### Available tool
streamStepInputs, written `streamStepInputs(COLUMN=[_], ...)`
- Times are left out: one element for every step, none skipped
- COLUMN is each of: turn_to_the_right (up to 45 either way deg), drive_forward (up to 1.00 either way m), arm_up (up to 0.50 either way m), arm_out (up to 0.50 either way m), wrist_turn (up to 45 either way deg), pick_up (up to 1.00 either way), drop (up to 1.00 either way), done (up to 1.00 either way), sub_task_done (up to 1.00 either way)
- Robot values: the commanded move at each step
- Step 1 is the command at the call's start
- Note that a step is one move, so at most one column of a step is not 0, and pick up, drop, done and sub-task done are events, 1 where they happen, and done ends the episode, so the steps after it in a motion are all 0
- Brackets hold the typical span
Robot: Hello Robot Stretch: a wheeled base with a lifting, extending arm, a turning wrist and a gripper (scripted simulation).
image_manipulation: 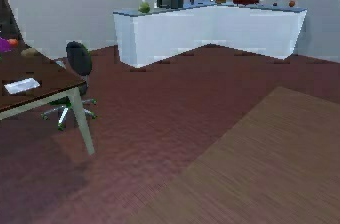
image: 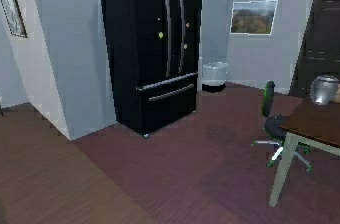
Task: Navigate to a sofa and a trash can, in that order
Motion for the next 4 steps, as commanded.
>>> streamStepInputs(turn_to_the_right=[9.0,0.0,3.0,-45.0], drive_forward=[0.0,1.0,0.0,0.0], arm_up=[0.0,0.0,0.0,0.0], arm_out=[0.0,0.0,0.0,0.0], wrist_turn=[0.0,0.0,0.0,0.0], pick_up=[0.0,0.0,0.0,0.0], drop=[0.0,0.0,0.0,0.0], done=[0.0,0.0,0.0,0.0], sub_task_done=[0.0,0.0,0.0,0.0])
